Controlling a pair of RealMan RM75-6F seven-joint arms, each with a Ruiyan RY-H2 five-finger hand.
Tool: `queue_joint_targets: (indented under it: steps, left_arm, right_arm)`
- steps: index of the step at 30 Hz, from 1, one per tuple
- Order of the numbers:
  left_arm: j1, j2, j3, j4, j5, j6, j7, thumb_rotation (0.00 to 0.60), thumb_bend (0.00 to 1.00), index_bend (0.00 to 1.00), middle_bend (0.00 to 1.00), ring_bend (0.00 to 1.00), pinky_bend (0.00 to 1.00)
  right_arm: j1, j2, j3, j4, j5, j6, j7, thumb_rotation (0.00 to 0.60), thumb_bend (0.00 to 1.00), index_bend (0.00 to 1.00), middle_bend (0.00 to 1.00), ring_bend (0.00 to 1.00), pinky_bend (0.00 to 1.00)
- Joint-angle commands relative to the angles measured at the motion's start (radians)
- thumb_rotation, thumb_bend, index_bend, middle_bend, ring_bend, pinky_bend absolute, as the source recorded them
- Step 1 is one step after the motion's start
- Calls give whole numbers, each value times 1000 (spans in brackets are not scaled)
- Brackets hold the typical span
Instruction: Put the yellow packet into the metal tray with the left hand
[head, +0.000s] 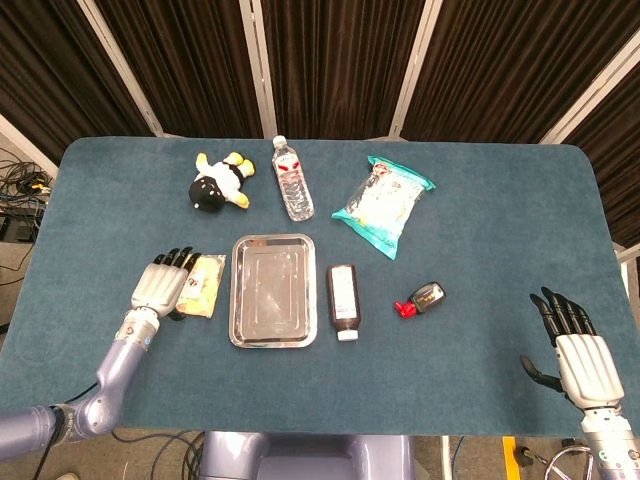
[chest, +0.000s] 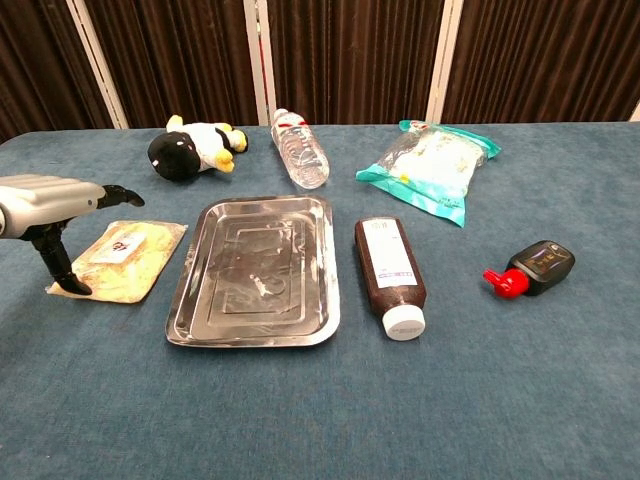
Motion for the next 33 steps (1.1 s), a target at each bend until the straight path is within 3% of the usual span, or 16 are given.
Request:
queue_joint_targets:
  steps: [1,4,7,13,18,24,29,33]
  left_arm:
    - [-11,-17,19,22,3,11,13,600,169,273,199,170,327]
    - [-15,-39,34,59,19,14,3,600,193,330,267,236,389]
    - [-15,-71,41,104,37,20,-19,600,244,455,440,392,535]
    - [-1,-95,57,133,106,57,-58,600,335,678,672,602,681]
    - [26,-37,66,63,212,116,-117,600,341,707,701,627,701]
    - [52,111,55,-106,300,180,-155,600,373,767,759,685,746]
    - [64,253,33,-263,370,223,-172,600,372,754,753,686,749]
    - [41,251,-7,-331,403,225,-203,600,367,740,743,678,746]
  right_arm:
    - [0,2,-1,-2,-1,-1,7,600,303,0,0,0,87]
    - [-1,3,-3,-5,-7,2,10,600,303,0,0,0,87]
    - [-1,3,-7,-7,-16,6,16,600,304,0,0,0,87]
    - [-4,3,-7,-6,-22,14,25,600,304,0,0,0,87]
    - [-6,4,-5,-5,-16,16,33,600,304,0,0,0,87]
    - [-7,5,-4,-8,-15,20,39,600,304,0,0,0,87]
    - [-6,2,-6,-12,-18,16,33,600,304,0,0,0,87]
    - [-3,-1,-5,-18,-22,17,26,600,304,0,0,0,87]
